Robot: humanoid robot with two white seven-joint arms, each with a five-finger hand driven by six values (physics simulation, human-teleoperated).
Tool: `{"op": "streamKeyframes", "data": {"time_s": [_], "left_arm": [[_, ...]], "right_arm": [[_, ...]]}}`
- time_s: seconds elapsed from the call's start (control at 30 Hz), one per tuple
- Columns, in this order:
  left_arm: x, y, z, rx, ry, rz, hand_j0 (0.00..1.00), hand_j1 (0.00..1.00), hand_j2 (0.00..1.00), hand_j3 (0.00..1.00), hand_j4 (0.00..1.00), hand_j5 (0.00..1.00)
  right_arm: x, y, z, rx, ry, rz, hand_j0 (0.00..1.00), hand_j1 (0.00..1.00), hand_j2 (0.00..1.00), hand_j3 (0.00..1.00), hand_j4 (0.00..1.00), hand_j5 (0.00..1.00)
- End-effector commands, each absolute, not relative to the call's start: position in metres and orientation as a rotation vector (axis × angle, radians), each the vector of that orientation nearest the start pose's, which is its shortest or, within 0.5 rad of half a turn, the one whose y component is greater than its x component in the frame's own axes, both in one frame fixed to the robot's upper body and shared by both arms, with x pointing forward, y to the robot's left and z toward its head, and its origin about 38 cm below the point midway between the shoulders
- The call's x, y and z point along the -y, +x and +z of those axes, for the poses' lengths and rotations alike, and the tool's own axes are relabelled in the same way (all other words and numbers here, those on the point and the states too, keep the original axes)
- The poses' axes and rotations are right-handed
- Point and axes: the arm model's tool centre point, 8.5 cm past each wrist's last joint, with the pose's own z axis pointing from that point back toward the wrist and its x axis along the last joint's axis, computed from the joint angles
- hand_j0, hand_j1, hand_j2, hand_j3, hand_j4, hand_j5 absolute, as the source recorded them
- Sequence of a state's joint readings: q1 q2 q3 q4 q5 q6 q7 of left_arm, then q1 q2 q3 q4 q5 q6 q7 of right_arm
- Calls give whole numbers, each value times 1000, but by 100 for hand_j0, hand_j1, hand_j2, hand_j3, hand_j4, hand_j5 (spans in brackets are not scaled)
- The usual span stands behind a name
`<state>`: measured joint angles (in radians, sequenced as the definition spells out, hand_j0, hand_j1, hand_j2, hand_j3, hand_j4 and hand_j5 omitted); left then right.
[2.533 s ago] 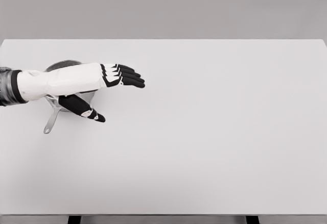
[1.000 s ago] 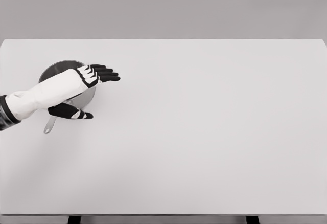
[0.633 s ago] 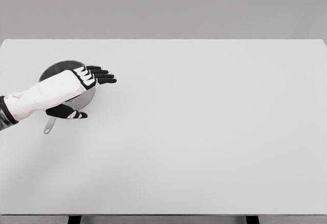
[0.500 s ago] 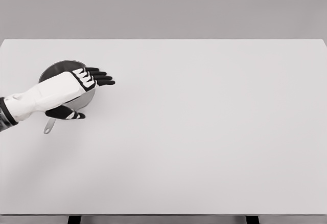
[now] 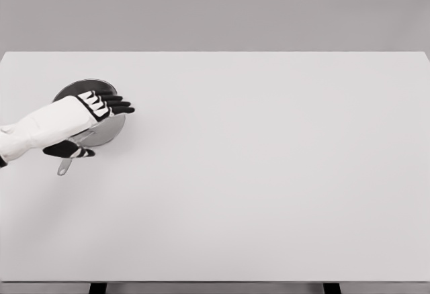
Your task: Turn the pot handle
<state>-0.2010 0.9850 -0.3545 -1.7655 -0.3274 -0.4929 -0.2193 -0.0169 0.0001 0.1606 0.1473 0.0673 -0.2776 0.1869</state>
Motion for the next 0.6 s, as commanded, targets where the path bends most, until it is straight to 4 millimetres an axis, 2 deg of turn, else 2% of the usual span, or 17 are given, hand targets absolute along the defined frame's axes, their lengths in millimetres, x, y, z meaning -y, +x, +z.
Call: {"op": "streamKeyframes", "data": {"time_s": [0.0,0.33,0.57], "left_arm": [[-330,354,221,1643,479,-1830,100,100,100,100,100,100],[-335,355,222,1622,520,-1829,100,100,100,100,100,100],[-335,353,216,1608,510,-1835,100,100,100,100,100,100]], "right_arm": [[257,-14,-256,114,122,244,100,100,100,100,100,100],[257,-14,-256,113,122,245,100,100,100,100,100,100],[257,-14,-256,113,122,245,100,100,100,100,100,100]]}}
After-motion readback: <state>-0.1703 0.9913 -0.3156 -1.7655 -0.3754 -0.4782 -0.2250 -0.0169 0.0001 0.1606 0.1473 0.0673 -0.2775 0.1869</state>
